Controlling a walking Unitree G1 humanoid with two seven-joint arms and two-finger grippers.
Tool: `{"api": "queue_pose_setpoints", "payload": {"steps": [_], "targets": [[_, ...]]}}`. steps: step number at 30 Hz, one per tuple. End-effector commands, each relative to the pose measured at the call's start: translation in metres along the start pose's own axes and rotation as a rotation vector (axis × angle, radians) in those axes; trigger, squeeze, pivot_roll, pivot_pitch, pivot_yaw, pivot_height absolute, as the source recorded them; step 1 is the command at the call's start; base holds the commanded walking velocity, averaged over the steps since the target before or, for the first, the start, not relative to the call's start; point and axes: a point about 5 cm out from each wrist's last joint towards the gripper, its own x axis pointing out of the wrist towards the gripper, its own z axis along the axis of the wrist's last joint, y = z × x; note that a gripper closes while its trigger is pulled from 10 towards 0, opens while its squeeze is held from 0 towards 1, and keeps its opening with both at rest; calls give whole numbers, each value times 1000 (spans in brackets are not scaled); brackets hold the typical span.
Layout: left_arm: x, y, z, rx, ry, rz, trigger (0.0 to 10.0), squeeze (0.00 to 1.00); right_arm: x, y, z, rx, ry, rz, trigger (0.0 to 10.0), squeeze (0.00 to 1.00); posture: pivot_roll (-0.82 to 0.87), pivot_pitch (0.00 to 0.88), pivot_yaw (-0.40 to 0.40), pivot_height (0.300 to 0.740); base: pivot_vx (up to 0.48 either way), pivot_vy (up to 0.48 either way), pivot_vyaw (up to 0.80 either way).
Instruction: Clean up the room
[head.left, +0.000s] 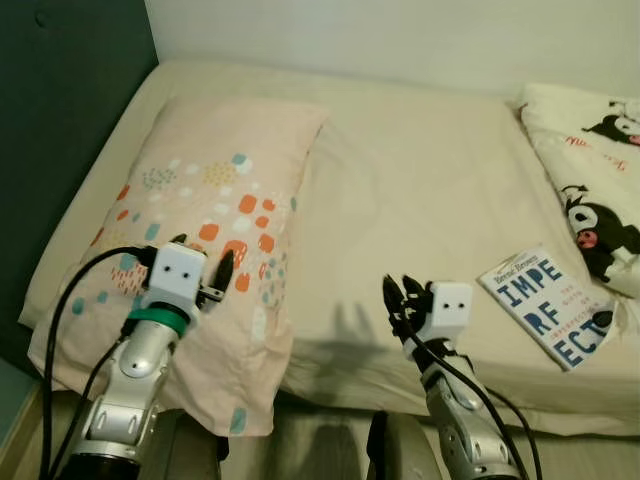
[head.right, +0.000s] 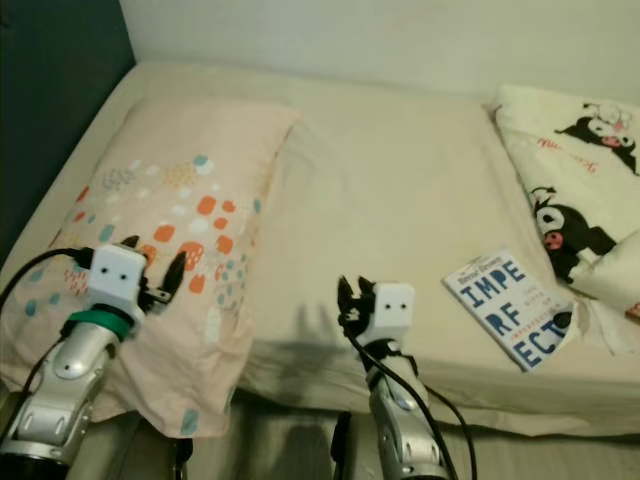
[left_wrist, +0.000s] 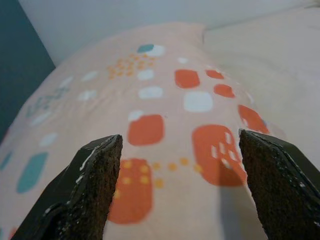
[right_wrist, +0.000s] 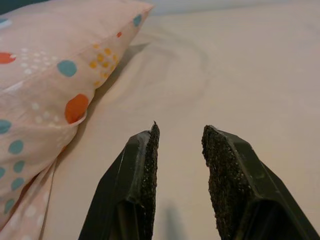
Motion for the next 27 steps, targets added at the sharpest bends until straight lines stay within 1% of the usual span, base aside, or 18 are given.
{"api": "queue_pose_setpoints", "payload": {"steps": [1, 7, 9, 12, 14, 15, 19, 23, 24, 26, 27], "targets": [[-3, -4, -8, -5, 33, 10, 10000, 0, -4, -1, -9, -21, 44, -7, 10000, 0, 109, 0, -48, 595, 0, 0, 0], [-1, -5, -7, -19, 35, 24, 10000, 0, -1, -1, -11, -28, 57, -6, 10000, 0, 114, 0, -54, 605, 0, 0, 0], [0, -3, -8, -38, 45, 55, 10000, 0, 1, 1, -14, -22, 65, -3, 10000, 0, 116, 0, -49, 615, 0, 0, 0], [0, -3, -8, -33, 52, 65, 10000, 0, 2, 6, -15, -18, 70, 3, 10000, 0, 116, 0, -46, 630, 0, 0, 0], [0, -5, -9, -10, 60, 50, 10000, 0, 2, 10, -17, -46, 76, 11, 10000, 0, 113, 0, -23, 645, 0, 0, 0], [0, -5, -9, -10, 60, 50, 10000, 0, 2, 10, -17, -46, 76, 11, 10000, 0, 113, 0, -23, 645, 0, 0, 0], [3, -4, -9, 0, 63, 50, 10000, 0, 3, 6, -17, -32, 73, -24, 10000, 0, 114, 0, -24, 660, 0, 0, 0], [4, -4, -8, 6, 58, 48, 10000, 0, 3, 5, -17, -36, 75, -28, 10000, 0, 120, 0, -20, 665, 0, 0, 0], [4, -2, -8, 10, 59, 47, 10000, 0, 0, 3, -21, -38, 91, -44, 10000, 0, 121, 0, -22, 670, 0, 0, 0], [0, 1, -12, -9, 76, 62, 10000, 0, -8, -1, -29, -50, 120, -60, 10000, 0, 117, 0, -21, 680, 0, 0, 0], [0, 1, -12, -9, 76, 62, 10000, 0, -8, -1, -29, -50, 120, -60, 10000, 0, 117, 0, -21, 680, 0, 0, 0]]}}
